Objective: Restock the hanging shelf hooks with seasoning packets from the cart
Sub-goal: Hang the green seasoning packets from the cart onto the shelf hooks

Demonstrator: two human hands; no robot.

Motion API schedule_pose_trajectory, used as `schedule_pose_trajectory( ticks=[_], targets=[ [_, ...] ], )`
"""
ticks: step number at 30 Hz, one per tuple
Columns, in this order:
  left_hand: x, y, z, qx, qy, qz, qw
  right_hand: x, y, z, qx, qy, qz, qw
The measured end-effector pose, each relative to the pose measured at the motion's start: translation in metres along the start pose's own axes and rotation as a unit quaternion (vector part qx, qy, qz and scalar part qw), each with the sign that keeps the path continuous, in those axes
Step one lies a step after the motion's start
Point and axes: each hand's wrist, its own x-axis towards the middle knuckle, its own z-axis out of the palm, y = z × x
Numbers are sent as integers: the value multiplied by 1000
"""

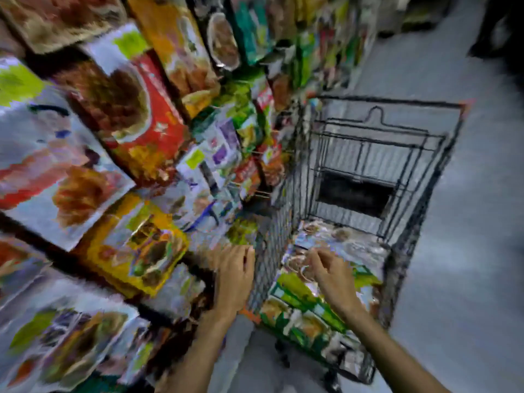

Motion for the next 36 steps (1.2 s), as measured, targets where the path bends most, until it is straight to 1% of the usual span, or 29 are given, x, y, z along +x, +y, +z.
schedule_pose_trajectory(
  ticks=[2, 4, 8, 12, 14, 16, 18, 20, 21, 24, 27, 31, 34, 36],
  targets=[
    [14, -16, 33, 19, -61, -6, 998, 7, 37, -2, -4, 23, 59, 998],
    [27, -34, 59, 37, -105, -25, 993, 11, 73, 3, -24, 43, 120, 992],
    [49, -81, 98, 91, -134, -34, 986, 14, 142, 33, -57, 69, 218, 972],
    [61, -128, 133, 108, -195, -73, 972, 21, 198, 86, -47, 50, 310, 948],
    [60, -146, 148, 117, -232, -87, 962, 23, 222, 110, -32, 62, 371, 926],
    [58, -162, 161, 132, -253, -100, 953, 23, 245, 127, -18, 88, 446, 891],
    [57, -173, 171, 120, -255, -103, 954, 19, 266, 135, -27, 98, 500, 860],
    [57, -180, 176, 100, -250, -101, 958, 19, 281, 138, -41, 93, 538, 837],
    [57, -183, 178, 95, -249, -102, 959, 20, 285, 139, -28, 99, 552, 827],
    [59, -185, 179, 87, -243, -95, 962, 25, 295, 142, 8, 132, 581, 803],
    [59, -184, 178, 75, -243, -92, 963, 26, 301, 146, -3, 136, 606, 784],
    [58, -178, 172, 44, -223, -83, 970, 24, 297, 143, 12, 172, 577, 798],
    [56, -171, 166, 24, -215, -82, 973, 26, 277, 130, 55, 251, 531, 808],
    [56, -169, 160, 19, -219, -78, 972, 26, 259, 116, 33, 293, 476, 829]
  ],
)
